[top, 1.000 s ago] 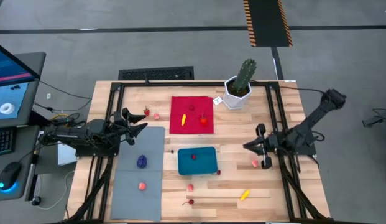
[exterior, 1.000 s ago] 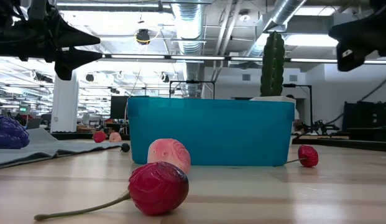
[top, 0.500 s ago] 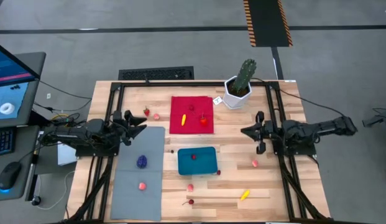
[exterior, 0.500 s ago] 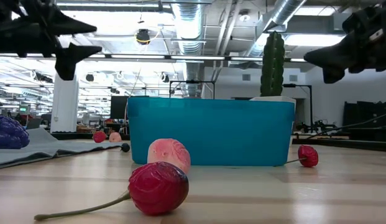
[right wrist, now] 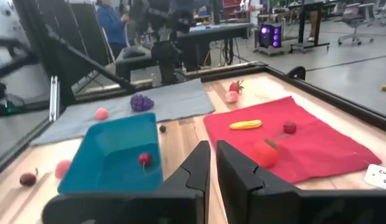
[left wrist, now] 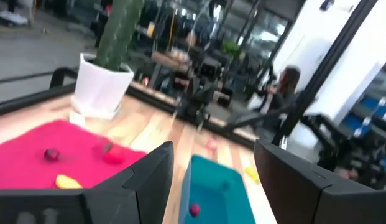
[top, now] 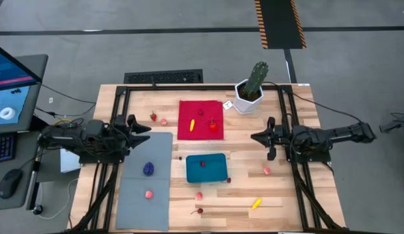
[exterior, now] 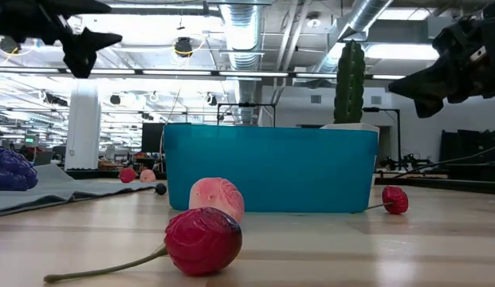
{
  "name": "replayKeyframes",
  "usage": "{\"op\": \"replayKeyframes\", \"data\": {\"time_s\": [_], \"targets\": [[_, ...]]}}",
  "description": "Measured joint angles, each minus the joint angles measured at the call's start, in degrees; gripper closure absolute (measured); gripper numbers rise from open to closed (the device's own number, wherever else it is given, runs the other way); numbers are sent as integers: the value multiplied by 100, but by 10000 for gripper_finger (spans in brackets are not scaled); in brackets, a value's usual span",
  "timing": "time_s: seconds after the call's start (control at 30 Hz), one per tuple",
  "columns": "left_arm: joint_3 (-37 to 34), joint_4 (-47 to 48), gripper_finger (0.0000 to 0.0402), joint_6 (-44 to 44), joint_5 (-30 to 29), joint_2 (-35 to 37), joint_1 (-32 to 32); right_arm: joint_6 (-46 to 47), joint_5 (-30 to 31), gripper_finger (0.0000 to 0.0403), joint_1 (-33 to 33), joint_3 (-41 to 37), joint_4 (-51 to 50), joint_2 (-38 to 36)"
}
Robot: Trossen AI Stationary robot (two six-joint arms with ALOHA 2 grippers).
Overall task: Pick and placing Produce into tupperware
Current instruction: Put the grapes into the blue bin
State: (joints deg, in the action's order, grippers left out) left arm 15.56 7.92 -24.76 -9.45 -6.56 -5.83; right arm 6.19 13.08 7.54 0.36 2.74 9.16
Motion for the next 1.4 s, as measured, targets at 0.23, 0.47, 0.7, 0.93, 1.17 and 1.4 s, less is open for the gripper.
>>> {"op": "replayKeyframes", "data": {"time_s": [0.23,0.47,0.7,0.93,1.17,1.4], "targets": [[825,1624,186,-681,-302,-1173,-371,33,-2,351,10,-2,2,64],[1385,2130,186,-2064,-238,-2575,-756,47,-4,351,9,-2,2,64],[1969,3415,186,-4376,-198,-3395,-1258,90,-20,351,57,-3,2,64],[2064,3896,186,-6249,-112,-4081,-1734,82,-21,351,196,-4,2,64],[2062,3890,186,-6934,391,-4911,-1986,-21,-22,351,235,-4,2,64],[2060,3838,186,-7135,723,-5497,-2000,-137,-21,351,235,-4,34,63]]}}
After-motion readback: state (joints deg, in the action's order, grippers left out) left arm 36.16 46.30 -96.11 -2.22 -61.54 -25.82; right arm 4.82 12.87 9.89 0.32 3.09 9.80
